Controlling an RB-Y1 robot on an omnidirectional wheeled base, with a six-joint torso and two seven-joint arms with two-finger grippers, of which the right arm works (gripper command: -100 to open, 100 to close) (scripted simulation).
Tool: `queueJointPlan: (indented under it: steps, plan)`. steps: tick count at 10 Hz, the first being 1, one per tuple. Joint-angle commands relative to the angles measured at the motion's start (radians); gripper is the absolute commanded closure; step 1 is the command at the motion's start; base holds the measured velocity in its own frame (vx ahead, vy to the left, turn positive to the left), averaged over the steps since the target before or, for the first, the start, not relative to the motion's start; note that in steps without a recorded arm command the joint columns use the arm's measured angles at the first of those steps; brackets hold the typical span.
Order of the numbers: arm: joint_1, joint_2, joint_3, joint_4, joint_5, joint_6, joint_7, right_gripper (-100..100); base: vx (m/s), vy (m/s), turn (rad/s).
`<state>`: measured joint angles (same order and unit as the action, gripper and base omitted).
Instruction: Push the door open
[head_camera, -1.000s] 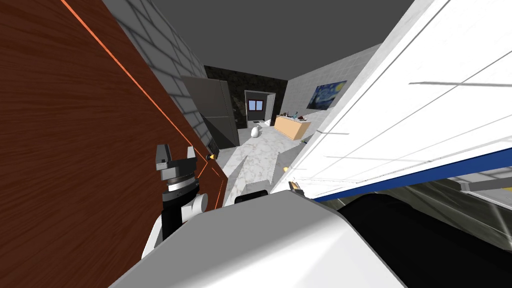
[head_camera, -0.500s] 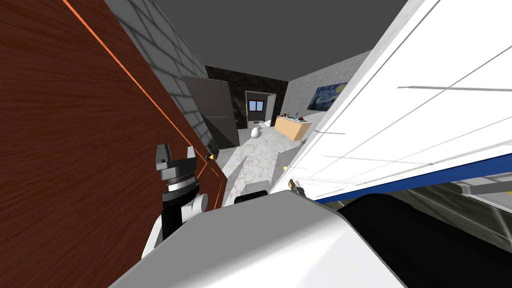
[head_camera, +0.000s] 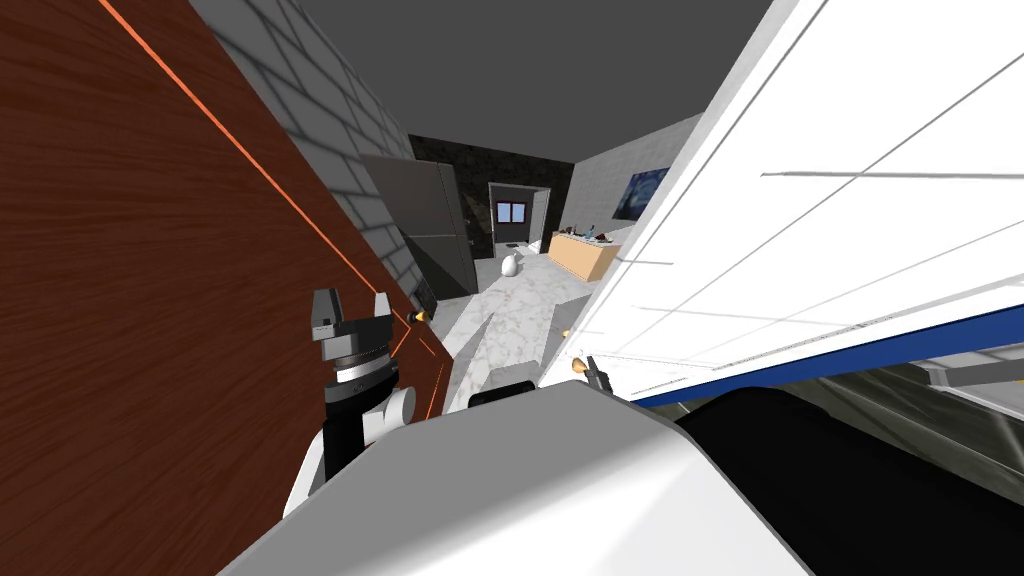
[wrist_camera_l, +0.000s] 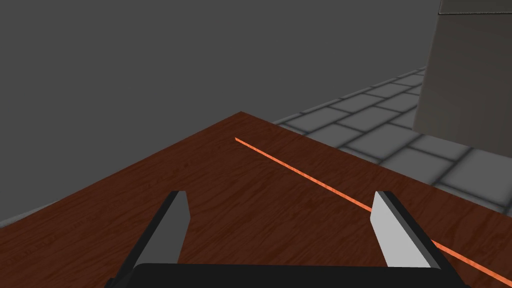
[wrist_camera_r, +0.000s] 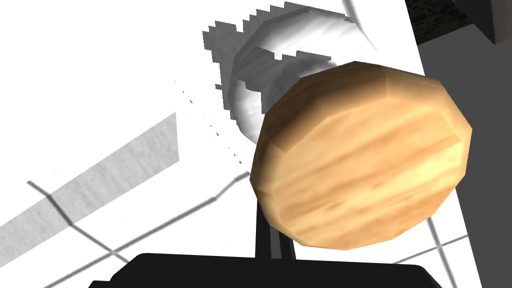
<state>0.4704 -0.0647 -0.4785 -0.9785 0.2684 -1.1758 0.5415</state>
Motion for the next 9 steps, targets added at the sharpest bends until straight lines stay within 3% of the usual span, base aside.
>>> queueJointPlan:
  steps: [1, 9]
  plan:
    - [0.009, 0.000, -0.005, -0.001, 0.017, -0.008, 0.042, -100, -0.030, 0.023, -0.050]
    - [0.065, 0.018, -0.034, -0.012, 0.113, -0.036, 0.255, -100, -0.042, 0.039, -0.048]
